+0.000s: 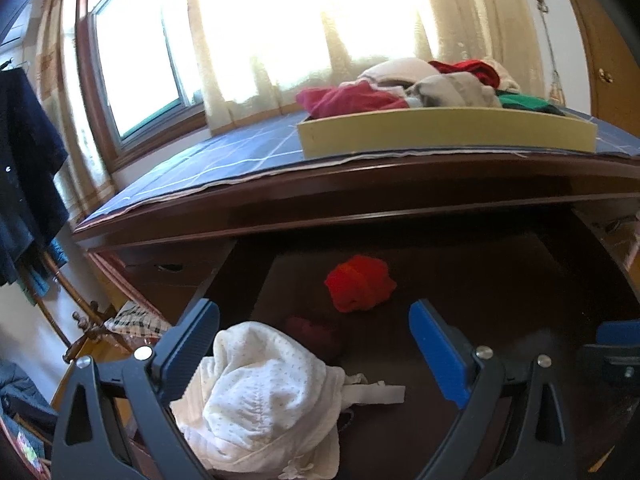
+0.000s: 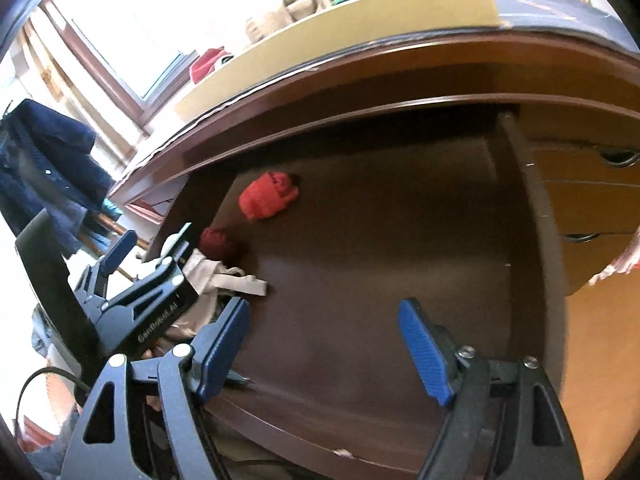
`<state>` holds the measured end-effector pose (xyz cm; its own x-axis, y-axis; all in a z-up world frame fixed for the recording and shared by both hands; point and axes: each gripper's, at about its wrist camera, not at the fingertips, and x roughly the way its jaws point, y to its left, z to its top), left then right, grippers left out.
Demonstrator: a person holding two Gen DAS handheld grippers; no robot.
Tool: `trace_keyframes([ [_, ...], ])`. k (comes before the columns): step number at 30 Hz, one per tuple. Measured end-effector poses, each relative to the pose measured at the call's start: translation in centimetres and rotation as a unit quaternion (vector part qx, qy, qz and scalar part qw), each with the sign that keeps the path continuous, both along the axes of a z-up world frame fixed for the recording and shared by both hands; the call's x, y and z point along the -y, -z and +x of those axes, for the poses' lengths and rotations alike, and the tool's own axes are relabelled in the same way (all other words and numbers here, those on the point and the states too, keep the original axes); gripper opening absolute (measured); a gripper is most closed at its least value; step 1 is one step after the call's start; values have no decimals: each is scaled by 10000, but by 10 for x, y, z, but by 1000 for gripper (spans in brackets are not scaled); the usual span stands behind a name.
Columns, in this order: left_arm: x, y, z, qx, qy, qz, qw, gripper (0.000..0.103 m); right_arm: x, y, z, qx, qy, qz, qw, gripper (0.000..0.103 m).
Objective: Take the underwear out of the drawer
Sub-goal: 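Lower the right tool into the drawer toward the white dotted bra, then grasp the white dotted bra with the right tool and lift it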
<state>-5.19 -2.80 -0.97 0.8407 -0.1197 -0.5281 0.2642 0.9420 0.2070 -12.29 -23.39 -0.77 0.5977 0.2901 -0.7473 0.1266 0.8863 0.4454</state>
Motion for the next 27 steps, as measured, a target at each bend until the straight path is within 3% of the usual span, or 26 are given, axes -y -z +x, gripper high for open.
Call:
trace_keyframes([
  [8,-31,-39,6,285,-495,315,9979,100,-27,5,28,-146,-537,266,9981,79],
  [19,-65,-53,21,18,-899,27,9959,100,-86,29,70,-719,-1350,970,9835,79],
  [27,-87,-66,23,131,-1173,-175,9929,100,-115,56,107,-1463,-1208,2299,9545,79],
])
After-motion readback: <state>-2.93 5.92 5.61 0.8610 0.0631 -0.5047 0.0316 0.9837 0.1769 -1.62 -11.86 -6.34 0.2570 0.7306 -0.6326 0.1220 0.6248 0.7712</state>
